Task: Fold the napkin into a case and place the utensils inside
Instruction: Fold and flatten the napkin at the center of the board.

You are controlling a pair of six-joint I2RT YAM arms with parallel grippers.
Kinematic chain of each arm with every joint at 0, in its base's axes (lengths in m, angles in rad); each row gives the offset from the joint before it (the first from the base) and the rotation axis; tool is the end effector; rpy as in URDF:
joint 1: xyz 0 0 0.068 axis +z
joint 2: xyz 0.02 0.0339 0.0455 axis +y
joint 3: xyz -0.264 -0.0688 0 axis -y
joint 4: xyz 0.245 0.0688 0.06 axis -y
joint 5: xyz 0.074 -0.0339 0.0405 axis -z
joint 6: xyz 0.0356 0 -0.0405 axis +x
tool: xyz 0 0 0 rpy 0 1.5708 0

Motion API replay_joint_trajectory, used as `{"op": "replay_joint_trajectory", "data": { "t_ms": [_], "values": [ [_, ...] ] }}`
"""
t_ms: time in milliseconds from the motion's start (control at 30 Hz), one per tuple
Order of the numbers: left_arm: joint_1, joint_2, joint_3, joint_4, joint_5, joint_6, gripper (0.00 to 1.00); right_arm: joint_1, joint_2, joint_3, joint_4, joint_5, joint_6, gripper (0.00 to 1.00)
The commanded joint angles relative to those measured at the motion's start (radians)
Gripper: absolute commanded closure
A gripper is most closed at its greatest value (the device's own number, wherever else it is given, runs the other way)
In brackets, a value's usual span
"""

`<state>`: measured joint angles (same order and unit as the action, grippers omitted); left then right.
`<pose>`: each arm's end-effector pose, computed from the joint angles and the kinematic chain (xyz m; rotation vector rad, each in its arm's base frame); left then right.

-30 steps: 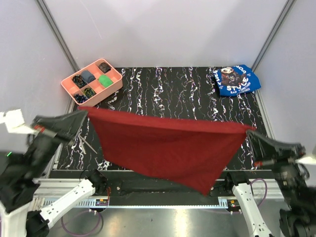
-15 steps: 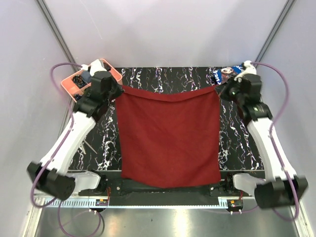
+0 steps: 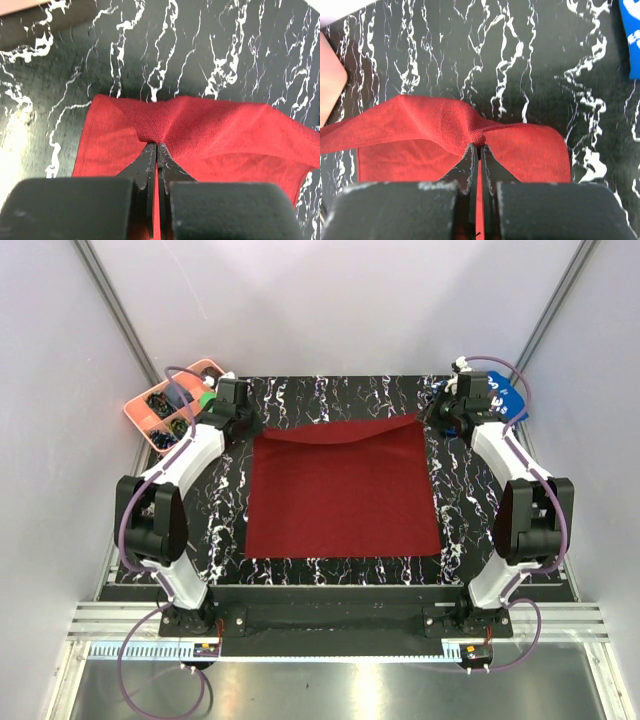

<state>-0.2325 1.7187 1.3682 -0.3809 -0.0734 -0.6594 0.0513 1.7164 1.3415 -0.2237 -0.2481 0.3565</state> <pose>0.3812 -0.0876 0.2737 -0.5305 2.2674 -0.3710 0.3969 0.0291 0.2797 0.1900 2.1837 0.5011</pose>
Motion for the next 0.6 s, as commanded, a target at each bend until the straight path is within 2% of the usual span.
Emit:
{"op": "replay_joint_trajectory", "data": {
  "t_ms": [0, 167, 367, 567],
  "values": [
    [0.005, -0.106, -0.02, -0.042, 0.05, -0.015, 1.0, -0.002, -0.139, -0.025, -0.072, -0.023, 0.009, 1.0],
    [0.005, -0.246, -0.216, -0.134, 0.134, 0.0, 1.0, -0.001, -0.294, -0.23, -0.206, -0.002, 0.061, 1.0],
    [-0.002, -0.39, -0.46, -0.184, 0.222, 0.05, 1.0, -0.002, -0.53, -0.54, -0.262, 0.032, 0.203, 1.0],
    [-0.011, -0.496, -0.59, -0.196, 0.257, 0.046, 1.0, -0.002, -0.638, -0.625, -0.356, 0.074, 0.236, 1.0]
  ]
}}
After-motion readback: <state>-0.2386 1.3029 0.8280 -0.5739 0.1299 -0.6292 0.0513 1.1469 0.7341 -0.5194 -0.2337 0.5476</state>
